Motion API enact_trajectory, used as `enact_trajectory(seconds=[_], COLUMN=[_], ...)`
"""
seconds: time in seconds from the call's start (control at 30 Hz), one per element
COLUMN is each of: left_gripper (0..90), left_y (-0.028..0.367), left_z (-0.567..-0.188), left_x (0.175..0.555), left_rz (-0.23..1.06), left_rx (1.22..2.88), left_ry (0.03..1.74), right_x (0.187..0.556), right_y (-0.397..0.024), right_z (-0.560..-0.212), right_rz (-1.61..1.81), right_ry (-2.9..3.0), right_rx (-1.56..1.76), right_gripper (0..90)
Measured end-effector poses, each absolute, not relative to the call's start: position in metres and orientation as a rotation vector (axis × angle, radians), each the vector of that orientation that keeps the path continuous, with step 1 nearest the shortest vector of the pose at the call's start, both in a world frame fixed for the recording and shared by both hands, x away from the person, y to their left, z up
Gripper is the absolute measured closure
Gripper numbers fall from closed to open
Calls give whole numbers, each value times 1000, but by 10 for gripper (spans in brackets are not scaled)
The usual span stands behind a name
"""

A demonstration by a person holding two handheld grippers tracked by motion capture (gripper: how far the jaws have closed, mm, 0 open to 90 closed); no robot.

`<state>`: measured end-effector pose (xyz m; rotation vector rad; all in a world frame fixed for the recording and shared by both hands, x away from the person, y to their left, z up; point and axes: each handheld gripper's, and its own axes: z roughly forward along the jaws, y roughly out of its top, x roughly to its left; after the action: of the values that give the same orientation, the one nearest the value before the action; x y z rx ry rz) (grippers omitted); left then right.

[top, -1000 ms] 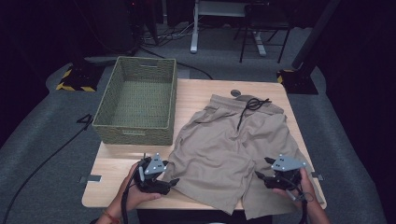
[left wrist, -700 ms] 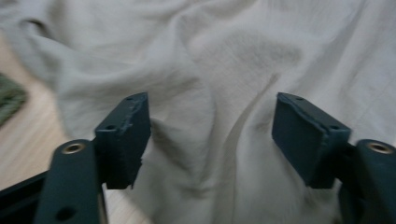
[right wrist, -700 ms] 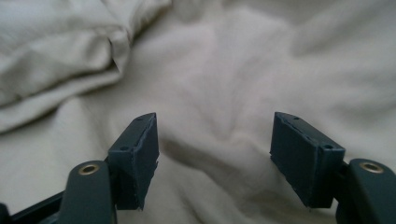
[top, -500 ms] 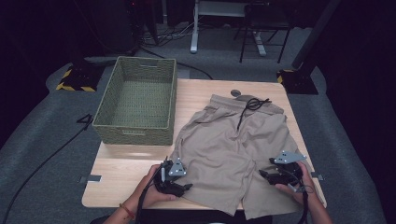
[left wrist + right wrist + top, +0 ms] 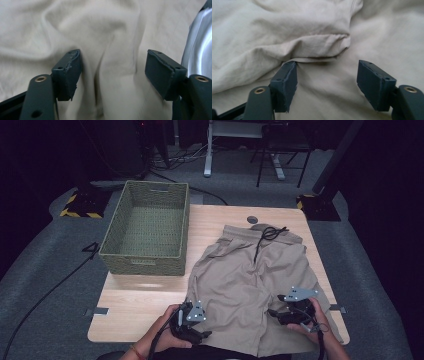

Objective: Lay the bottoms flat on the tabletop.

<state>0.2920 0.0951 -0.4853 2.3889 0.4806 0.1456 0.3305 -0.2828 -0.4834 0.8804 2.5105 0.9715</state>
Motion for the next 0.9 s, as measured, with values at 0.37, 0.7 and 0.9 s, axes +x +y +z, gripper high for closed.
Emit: enact_trajectory(seconds=[0.37,0.7,0.9], left_gripper=[261,250,250], left_y=[129,129,103], left_z=[-485,-497,-491], left_x=[322,323,311], left_rz=[304,243,255], left_rx=[2336,2346,2393], left_ry=[687,714,610], right_x=[344,354,369], right_y=[-385,-384,-349], right_z=[-469,-490,-491], right_rz=[778,830,884], right_ry=[2165,2280,2369], right_rx=[1194,1243,1205], right_gripper=[417,448,385])
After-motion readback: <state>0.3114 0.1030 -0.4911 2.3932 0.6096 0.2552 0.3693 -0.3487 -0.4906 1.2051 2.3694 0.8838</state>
